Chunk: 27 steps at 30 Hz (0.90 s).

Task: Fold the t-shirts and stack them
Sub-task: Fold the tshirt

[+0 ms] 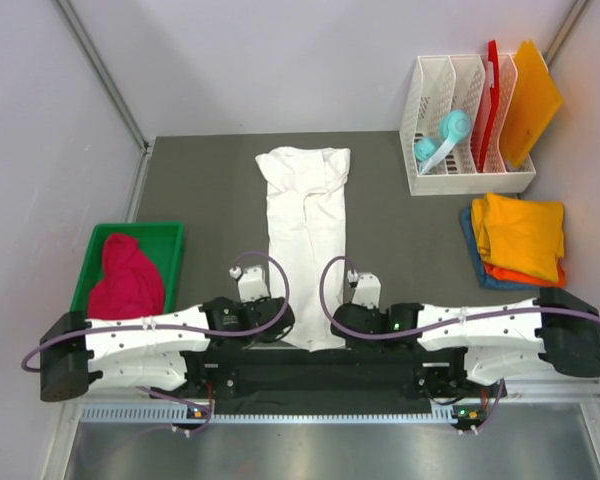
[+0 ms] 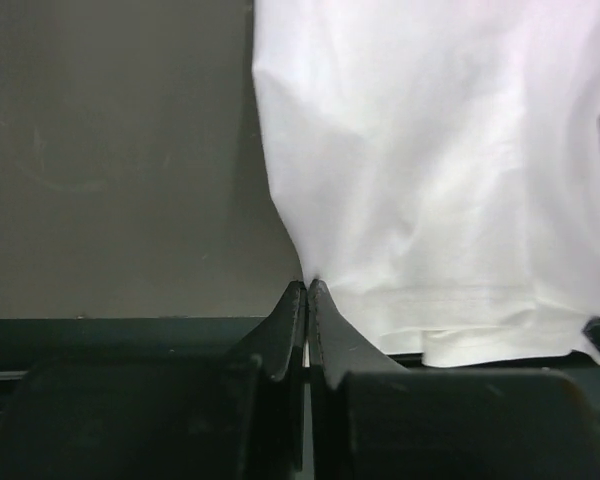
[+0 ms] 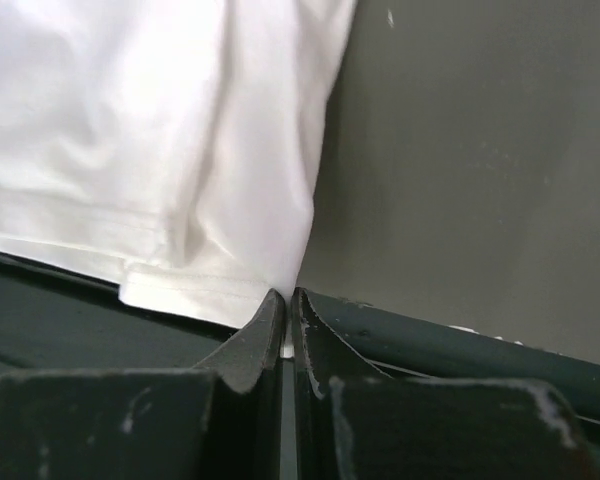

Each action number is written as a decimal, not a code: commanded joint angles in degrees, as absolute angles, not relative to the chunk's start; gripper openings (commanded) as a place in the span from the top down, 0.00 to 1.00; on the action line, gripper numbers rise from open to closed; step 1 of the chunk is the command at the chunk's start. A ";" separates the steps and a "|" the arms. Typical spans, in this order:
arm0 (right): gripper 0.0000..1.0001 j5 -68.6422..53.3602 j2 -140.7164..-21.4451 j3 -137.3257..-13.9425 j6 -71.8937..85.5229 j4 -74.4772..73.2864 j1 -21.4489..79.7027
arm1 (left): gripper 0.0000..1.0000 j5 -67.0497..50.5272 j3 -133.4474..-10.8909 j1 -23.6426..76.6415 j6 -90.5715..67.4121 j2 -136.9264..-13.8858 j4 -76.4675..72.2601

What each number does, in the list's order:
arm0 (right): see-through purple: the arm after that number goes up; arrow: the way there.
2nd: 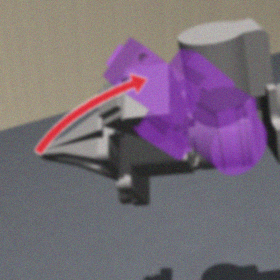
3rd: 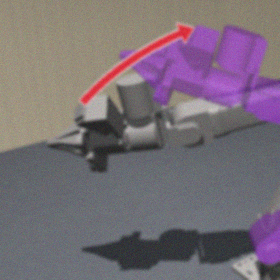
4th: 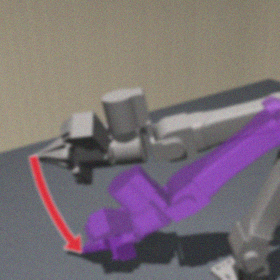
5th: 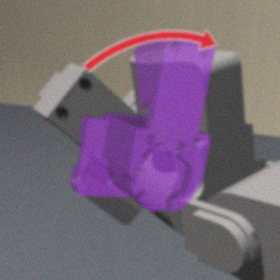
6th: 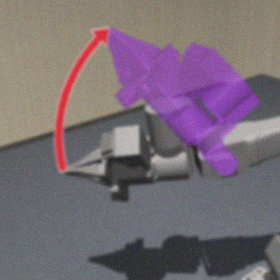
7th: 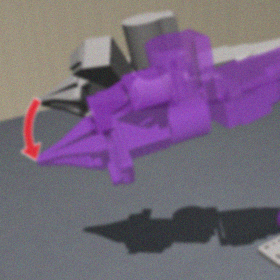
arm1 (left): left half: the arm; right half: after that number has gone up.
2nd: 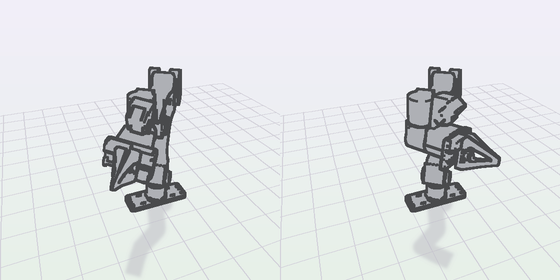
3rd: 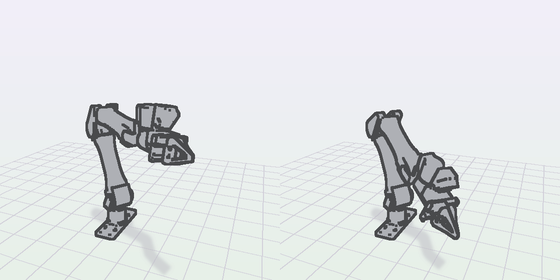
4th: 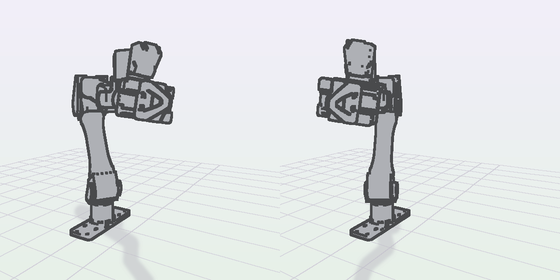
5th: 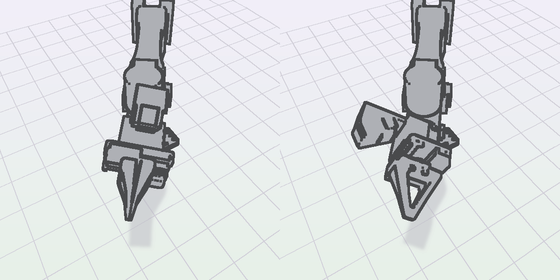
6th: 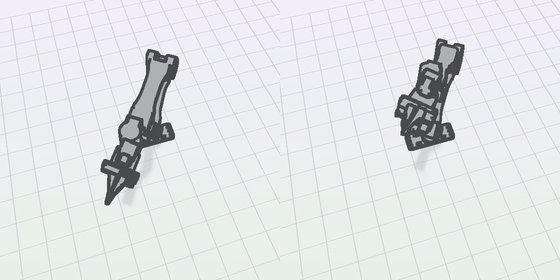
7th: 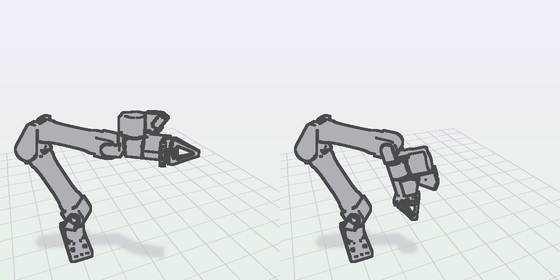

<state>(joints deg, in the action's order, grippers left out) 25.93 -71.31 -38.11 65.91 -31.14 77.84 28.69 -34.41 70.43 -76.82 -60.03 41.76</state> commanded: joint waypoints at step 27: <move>1.00 25.23 -85.86 -66.79 35.95 -27.60 44.65 | 1.00 32.96 -54.31 42.30 -42.29 -73.55 26.02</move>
